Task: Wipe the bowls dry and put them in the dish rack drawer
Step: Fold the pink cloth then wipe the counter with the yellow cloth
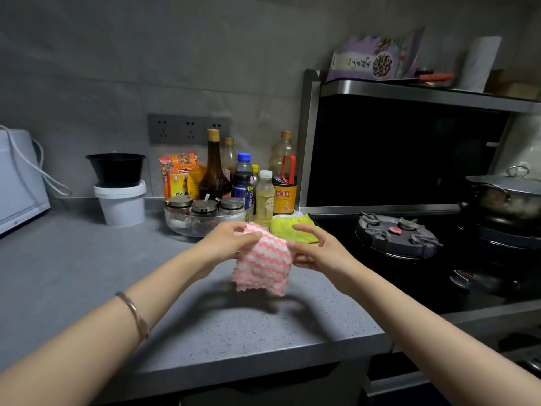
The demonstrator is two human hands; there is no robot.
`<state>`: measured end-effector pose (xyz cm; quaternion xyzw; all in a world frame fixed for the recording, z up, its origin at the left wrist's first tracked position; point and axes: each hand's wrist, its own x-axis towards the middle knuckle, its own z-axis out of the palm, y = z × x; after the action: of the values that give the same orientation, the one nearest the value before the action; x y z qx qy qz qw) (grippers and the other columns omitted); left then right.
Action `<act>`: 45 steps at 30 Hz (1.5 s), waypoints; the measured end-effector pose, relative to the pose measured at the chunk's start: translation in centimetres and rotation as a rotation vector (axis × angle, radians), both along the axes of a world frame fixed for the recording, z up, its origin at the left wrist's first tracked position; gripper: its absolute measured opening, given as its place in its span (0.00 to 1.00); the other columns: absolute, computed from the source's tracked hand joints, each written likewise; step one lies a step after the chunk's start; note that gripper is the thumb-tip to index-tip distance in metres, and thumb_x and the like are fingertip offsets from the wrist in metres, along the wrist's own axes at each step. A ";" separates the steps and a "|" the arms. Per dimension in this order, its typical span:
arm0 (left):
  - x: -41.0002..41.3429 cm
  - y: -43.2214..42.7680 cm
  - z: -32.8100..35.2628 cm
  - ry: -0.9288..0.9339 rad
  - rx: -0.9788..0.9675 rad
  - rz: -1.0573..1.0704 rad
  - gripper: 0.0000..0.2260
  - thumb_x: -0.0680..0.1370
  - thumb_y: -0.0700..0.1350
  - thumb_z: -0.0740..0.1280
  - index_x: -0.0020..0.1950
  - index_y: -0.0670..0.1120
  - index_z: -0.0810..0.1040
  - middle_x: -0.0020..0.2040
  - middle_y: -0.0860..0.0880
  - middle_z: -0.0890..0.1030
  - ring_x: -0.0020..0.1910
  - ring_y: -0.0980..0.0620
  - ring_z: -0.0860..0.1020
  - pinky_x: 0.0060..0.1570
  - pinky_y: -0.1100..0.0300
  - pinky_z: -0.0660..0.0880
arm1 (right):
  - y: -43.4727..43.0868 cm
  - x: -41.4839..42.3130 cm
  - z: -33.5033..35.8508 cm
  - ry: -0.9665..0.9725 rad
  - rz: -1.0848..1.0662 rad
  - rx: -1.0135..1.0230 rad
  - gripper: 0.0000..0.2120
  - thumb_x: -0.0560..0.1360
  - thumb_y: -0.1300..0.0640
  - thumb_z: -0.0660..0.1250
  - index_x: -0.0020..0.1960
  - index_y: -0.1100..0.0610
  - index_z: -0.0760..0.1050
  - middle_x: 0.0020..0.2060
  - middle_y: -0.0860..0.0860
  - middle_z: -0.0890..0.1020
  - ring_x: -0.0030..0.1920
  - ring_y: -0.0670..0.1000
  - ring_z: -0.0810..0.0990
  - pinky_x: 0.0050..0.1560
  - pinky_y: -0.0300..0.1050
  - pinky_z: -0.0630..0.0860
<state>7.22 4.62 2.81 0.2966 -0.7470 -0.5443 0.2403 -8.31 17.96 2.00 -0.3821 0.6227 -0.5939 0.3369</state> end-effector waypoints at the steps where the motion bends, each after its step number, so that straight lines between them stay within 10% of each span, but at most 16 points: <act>1: 0.3 0.1 0.3 0.002 -0.020 0.032 0.20 0.75 0.47 0.70 0.64 0.41 0.72 0.51 0.43 0.83 0.43 0.52 0.80 0.41 0.62 0.76 | 0.0 0.1 0.3 0.025 0.013 -0.008 0.18 0.72 0.60 0.72 0.61 0.57 0.75 0.39 0.56 0.83 0.37 0.50 0.80 0.46 0.41 0.80; 14: 1.1 -0.7 -0.5 -0.120 -0.657 0.078 0.08 0.69 0.41 0.76 0.43 0.51 0.80 0.41 0.51 0.83 0.40 0.53 0.80 0.40 0.63 0.76 | -1.6 0.6 -0.1 0.772 -0.120 -0.032 0.05 0.70 0.62 0.74 0.45 0.56 0.83 0.35 0.44 0.81 0.35 0.40 0.76 0.34 0.28 0.70; 19: 1.7 -0.4 -2.4 -0.167 -0.770 0.023 0.10 0.69 0.42 0.75 0.39 0.56 0.77 0.45 0.54 0.77 0.46 0.54 0.75 0.47 0.58 0.75 | -0.8 -0.4 -1.7 0.890 -0.073 0.031 0.03 0.70 0.59 0.75 0.42 0.53 0.83 0.43 0.48 0.80 0.45 0.45 0.77 0.50 0.41 0.73; 24: 4.0 0.6 -6.0 -0.387 -0.562 -0.380 0.09 0.71 0.44 0.74 0.41 0.55 0.75 0.45 0.54 0.81 0.48 0.57 0.79 0.53 0.60 0.73 | 1.5 -0.2 -4.6 0.681 0.424 0.220 0.05 0.72 0.64 0.71 0.45 0.56 0.79 0.41 0.52 0.82 0.42 0.47 0.78 0.49 0.39 0.73; 32: 1.8 -0.6 -6.0 -0.289 -0.362 -0.158 0.05 0.76 0.43 0.69 0.48 0.48 0.74 0.39 0.48 0.77 0.33 0.54 0.74 0.34 0.64 0.71 | -1.2 -0.8 -5.1 0.666 0.189 0.258 0.03 0.75 0.63 0.67 0.45 0.56 0.74 0.34 0.51 0.78 0.29 0.41 0.74 0.33 0.31 0.69; 39: 0.6 -1.5 -5.8 -0.507 -0.450 -0.299 0.18 0.74 0.40 0.69 0.64 0.47 0.74 0.60 0.51 0.77 0.50 0.56 0.74 0.49 0.66 0.70 | -2.7 -0.8 -4.2 0.768 0.301 0.529 0.13 0.72 0.54 0.71 0.54 0.57 0.78 0.46 0.50 0.79 0.43 0.46 0.76 0.46 0.35 0.71; 45: -0.1 -1.6 -5.5 -0.580 -0.381 -0.467 0.19 0.73 0.40 0.66 0.64 0.48 0.75 0.53 0.54 0.76 0.53 0.55 0.72 0.49 0.66 0.67 | -3.7 -0.2 -3.2 0.750 0.462 0.648 0.04 0.73 0.56 0.70 0.47 0.53 0.76 0.39 0.48 0.77 0.40 0.44 0.73 0.43 0.37 0.66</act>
<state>7.10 2.99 -2.74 0.2104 -0.9183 -0.3300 -0.0592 -8.51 14.26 -1.15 -0.5711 0.7512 -0.1050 0.3139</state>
